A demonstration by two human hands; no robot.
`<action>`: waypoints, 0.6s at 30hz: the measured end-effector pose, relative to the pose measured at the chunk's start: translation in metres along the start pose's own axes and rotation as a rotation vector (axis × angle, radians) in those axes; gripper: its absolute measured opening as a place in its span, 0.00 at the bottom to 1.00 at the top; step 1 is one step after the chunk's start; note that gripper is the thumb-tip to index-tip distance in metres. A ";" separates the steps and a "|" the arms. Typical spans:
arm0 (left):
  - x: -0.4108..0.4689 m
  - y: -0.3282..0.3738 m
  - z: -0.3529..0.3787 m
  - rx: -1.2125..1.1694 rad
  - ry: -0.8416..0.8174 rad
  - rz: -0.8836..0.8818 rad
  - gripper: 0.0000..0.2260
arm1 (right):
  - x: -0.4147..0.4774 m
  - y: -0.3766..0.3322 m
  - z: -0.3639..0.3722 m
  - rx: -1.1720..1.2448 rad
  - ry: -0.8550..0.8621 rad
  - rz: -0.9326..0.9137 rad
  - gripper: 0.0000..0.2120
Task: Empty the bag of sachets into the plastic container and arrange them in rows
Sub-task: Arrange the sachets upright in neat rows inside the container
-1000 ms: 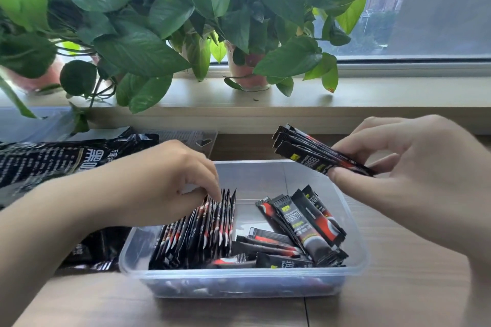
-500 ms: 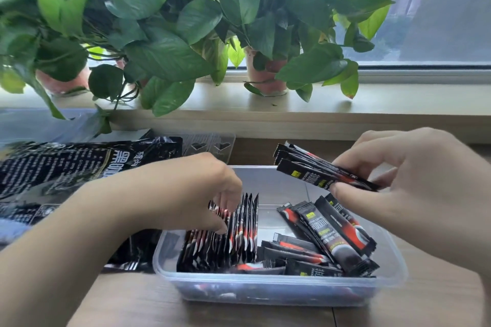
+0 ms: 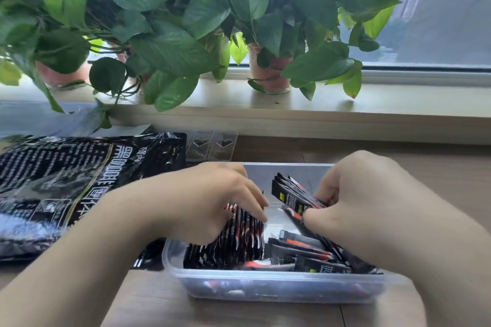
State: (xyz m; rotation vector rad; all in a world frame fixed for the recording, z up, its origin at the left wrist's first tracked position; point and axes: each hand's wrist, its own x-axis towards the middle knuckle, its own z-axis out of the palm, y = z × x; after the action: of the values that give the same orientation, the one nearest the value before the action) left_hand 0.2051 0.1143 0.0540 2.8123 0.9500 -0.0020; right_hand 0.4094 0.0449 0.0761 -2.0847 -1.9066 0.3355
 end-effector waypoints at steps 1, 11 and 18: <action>-0.002 -0.001 0.002 -0.026 0.019 0.015 0.29 | 0.002 0.000 0.005 0.015 0.010 0.009 0.08; -0.009 0.001 0.006 -0.086 0.080 0.043 0.25 | -0.001 -0.016 0.028 -0.104 -0.041 0.044 0.13; -0.012 -0.001 0.009 -0.100 0.106 0.030 0.23 | 0.007 -0.022 0.034 -0.090 -0.102 0.028 0.13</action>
State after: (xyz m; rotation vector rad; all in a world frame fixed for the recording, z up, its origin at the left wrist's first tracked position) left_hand 0.1953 0.1068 0.0460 2.7572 0.9035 0.1953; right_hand 0.3776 0.0554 0.0524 -2.1932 -1.9854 0.3755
